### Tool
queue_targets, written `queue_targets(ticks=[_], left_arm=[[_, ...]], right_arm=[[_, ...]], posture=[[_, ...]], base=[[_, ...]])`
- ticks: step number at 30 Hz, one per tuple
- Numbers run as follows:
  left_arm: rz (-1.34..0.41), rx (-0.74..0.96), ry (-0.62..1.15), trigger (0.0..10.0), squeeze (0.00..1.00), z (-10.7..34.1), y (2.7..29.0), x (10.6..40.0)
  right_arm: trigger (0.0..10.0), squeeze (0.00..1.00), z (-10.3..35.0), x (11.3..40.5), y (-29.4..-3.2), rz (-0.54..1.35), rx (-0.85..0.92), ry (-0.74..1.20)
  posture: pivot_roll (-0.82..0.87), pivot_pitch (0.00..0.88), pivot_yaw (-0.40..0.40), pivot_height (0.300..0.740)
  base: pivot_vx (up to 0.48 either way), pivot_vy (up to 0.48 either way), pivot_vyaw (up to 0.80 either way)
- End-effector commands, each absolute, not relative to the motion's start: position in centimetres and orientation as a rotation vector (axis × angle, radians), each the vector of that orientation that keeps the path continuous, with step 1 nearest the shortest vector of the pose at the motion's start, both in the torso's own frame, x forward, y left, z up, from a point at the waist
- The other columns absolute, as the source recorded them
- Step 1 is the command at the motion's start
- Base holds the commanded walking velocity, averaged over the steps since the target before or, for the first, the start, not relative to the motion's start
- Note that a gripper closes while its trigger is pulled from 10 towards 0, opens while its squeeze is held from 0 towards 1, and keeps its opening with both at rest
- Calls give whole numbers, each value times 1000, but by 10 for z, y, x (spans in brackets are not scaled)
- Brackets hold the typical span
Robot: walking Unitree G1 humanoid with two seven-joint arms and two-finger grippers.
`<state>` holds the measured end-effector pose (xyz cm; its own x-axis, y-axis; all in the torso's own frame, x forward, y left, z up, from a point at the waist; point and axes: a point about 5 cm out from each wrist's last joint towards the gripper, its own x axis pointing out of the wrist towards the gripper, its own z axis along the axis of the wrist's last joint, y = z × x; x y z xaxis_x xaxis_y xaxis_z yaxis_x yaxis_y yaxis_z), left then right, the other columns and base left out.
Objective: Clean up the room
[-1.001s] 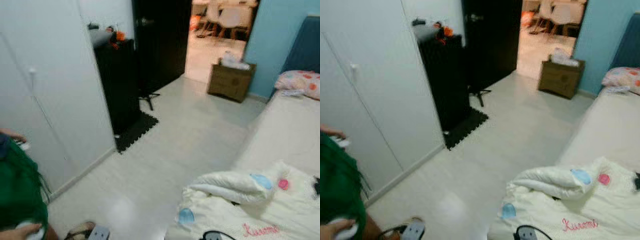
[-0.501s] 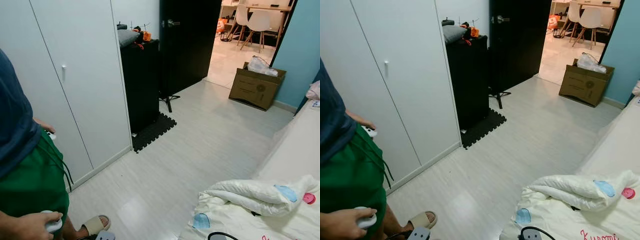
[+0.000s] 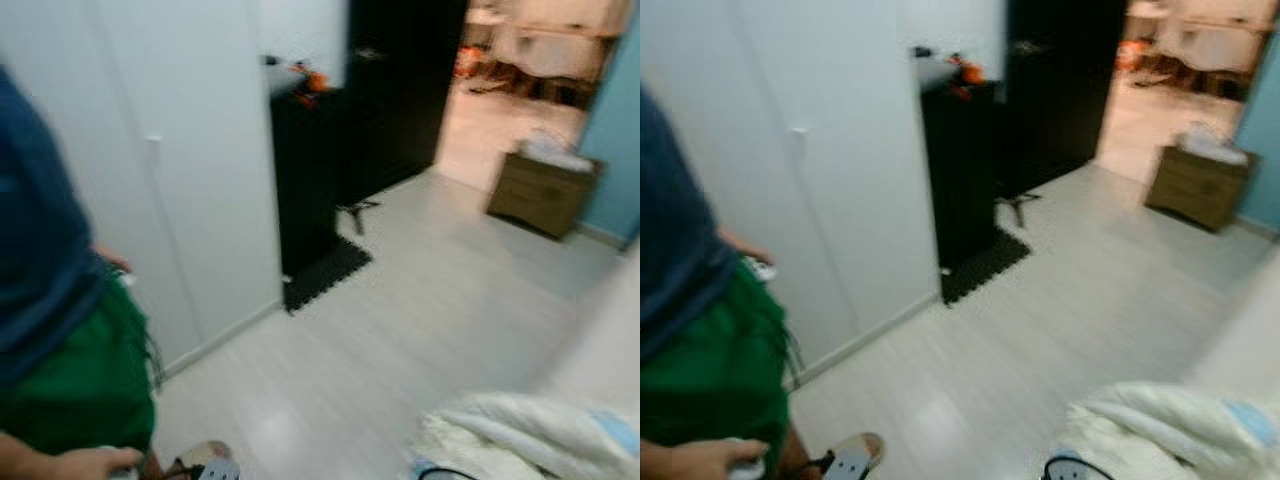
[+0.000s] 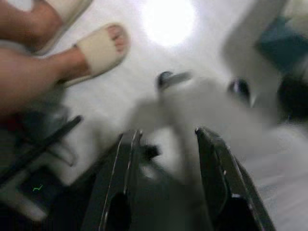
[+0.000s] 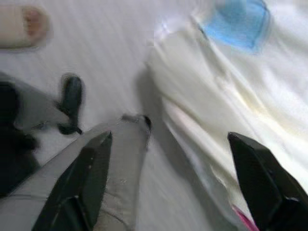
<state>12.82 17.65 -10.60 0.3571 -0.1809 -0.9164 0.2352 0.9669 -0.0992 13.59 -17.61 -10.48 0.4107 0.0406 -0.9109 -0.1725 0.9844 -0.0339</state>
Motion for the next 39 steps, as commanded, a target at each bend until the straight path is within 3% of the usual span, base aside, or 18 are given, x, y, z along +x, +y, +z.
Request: queue_targets(ticks=[1,17,39], left_arm=[[-294,50,1136,10000,0,-103,166,140],[-269,37,1148,10000,0,-105,168,134],[-226,44,1146,10000,0,-105,175,132]], right_arm=[[10000,0,-114,104,-181,134,-155,1271],[10000,0,-118,87,-183,92,-7,1335],[10000,0,-119,86,-176,88,34,1321]], posture=[[-55,14,-6,740],[-46,30,-20,740],[-48,37,-11,740]], base=[[337,0,0],[35,0,0],[0,-98,0]])
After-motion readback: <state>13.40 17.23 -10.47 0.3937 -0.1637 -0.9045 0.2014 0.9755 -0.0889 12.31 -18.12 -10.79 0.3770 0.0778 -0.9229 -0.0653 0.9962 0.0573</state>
